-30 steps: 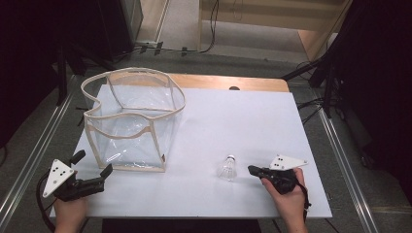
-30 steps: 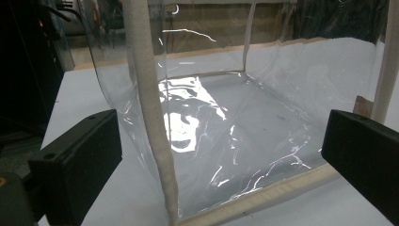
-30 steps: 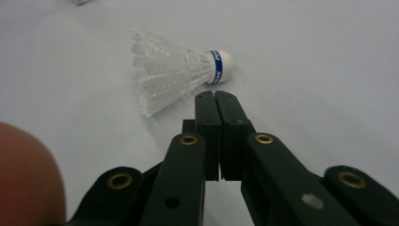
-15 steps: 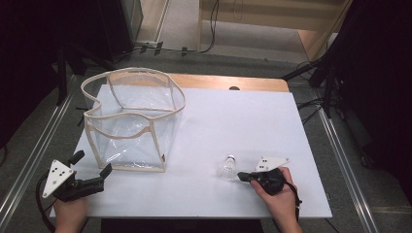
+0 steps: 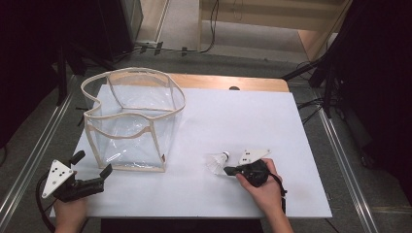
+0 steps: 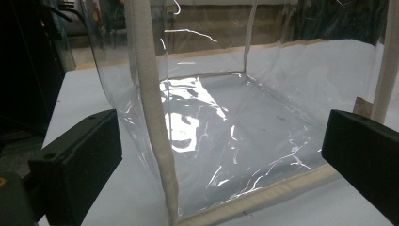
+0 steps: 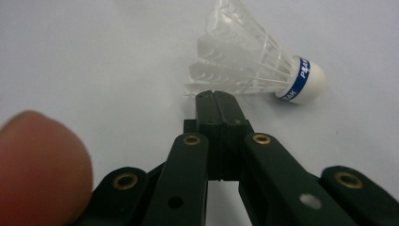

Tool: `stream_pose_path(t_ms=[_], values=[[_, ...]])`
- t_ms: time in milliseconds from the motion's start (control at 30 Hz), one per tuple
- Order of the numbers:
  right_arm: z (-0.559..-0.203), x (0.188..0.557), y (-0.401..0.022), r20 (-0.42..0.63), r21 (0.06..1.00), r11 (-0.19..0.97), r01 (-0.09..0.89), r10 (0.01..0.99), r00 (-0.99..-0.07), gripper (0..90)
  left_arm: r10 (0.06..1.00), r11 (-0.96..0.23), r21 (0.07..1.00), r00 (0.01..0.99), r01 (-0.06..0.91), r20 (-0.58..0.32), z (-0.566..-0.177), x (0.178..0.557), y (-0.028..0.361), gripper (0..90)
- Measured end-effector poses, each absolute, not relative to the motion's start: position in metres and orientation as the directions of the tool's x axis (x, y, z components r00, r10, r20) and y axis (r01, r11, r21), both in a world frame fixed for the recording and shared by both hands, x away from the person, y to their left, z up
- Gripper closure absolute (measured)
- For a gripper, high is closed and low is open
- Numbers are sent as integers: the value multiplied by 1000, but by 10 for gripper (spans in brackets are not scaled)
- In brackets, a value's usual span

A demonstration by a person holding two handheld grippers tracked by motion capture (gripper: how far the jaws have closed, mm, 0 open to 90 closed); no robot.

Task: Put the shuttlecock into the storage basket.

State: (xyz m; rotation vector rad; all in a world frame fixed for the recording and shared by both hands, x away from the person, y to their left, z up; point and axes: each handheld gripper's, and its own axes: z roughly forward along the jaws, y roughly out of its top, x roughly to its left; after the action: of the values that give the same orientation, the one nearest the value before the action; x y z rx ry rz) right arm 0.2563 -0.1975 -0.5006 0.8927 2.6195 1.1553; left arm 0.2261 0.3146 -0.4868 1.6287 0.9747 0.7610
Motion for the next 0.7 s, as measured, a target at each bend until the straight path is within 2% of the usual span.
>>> stream_pose_path(t_ms=[433, 700], values=[[-494, 286, -169, 128, 718, 527, 455, 542, -830, 877, 883, -129, 966, 470, 223, 9, -487, 226, 314, 0], [-493, 303, -166, 126, 713, 514, 477, 576, -808, 877, 883, -129, 966, 470, 223, 10, -487, 227, 314, 0]])
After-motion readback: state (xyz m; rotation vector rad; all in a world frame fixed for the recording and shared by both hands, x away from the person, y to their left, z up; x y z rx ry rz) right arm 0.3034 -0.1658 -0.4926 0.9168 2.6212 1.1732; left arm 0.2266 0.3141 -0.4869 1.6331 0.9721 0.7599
